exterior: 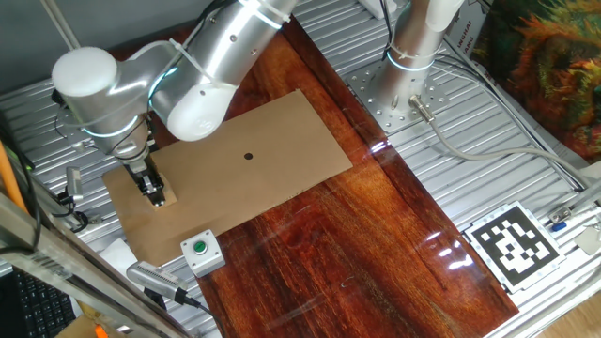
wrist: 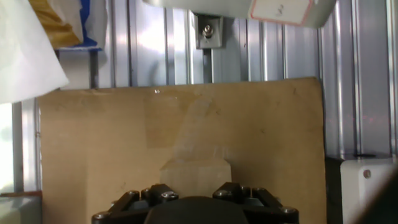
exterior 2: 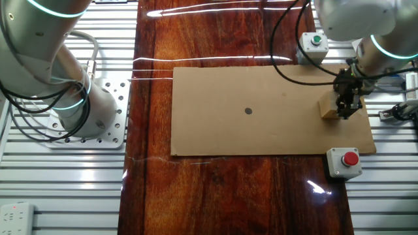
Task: Hold a small block with the gripper and sweep it from left to right on the table
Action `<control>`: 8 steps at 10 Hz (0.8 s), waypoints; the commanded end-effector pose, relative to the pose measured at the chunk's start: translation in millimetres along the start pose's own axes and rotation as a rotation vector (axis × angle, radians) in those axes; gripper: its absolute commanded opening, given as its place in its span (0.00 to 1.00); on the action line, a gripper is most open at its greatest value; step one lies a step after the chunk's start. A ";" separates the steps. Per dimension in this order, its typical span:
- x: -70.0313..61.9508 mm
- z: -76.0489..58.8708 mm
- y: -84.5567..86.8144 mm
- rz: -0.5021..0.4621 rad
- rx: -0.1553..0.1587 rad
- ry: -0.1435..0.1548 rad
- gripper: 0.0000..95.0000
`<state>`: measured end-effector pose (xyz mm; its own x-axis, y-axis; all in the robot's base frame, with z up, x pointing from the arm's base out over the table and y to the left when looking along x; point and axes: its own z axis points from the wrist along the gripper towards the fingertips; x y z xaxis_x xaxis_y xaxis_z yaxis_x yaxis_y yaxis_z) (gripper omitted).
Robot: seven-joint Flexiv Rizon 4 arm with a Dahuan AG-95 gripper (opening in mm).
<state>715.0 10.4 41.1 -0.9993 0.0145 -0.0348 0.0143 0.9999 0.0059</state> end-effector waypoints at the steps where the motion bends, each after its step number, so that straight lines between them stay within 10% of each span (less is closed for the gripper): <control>1: 7.6 4.1 -2.6 -0.006 0.009 -0.006 0.00; 8: 27.0 9.1 -7.4 -0.009 0.014 0.006 0.00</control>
<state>687.5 3.0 40.5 -0.9983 0.0132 -0.0574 0.0119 0.9997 0.0224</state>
